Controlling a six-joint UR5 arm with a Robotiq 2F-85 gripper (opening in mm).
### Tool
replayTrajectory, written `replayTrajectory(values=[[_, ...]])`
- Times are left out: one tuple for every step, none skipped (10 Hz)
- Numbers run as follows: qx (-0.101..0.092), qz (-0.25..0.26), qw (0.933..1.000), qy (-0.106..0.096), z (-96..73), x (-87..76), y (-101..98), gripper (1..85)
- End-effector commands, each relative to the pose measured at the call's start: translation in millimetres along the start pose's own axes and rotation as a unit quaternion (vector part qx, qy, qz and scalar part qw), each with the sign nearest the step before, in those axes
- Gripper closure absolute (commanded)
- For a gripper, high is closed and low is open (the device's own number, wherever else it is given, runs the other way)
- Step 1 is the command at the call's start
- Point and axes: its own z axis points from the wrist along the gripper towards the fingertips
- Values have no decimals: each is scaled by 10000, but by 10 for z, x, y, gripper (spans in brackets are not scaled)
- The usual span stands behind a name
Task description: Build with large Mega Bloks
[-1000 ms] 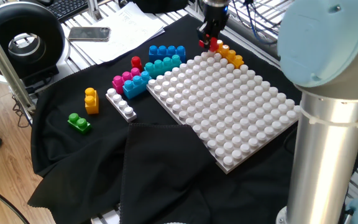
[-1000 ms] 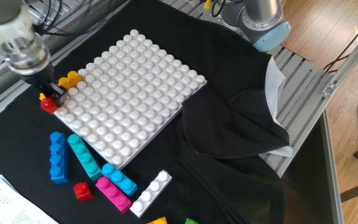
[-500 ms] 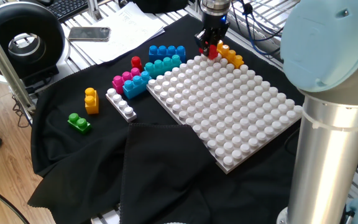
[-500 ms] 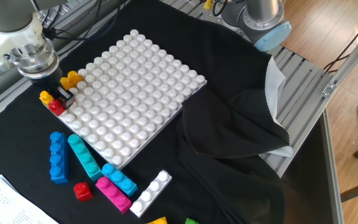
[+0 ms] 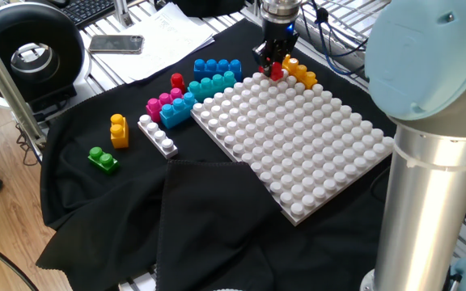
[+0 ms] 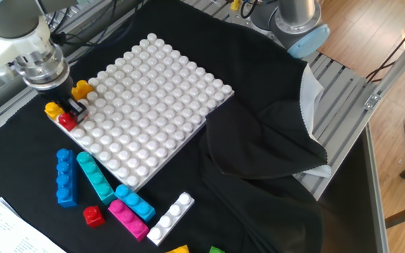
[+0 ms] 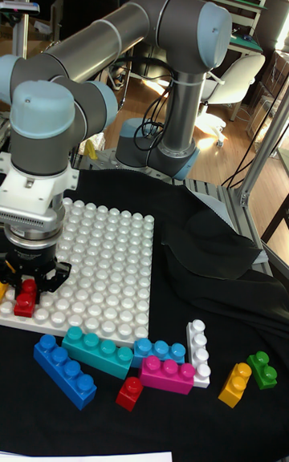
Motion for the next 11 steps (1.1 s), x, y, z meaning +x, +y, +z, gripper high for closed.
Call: replayTrajectory(values=[[-165, 179, 9997, -78, 38, -66, 83, 843], [-165, 156, 9997, -78, 57, -70, 74, 843], [-166, 141, 9997, -94, 85, -83, 65, 843], [-175, 126, 9997, -108, 120, -90, 69, 843], [-198, 111, 9997, -115, 139, -82, 91, 843], [-234, 80, 9997, -82, 153, -47, 133, 843], [-262, 11, 9996, -43, 163, -12, 158, 843], [-313, 10, 9995, -2, 135, 6, 201, 843], [-220, -36, 9997, 23, 48, 2, 197, 843], [-134, -197, 9997, 72, -56, -5, 163, 800], [-242, -375, 9990, 80, -141, -48, 167, 610]])
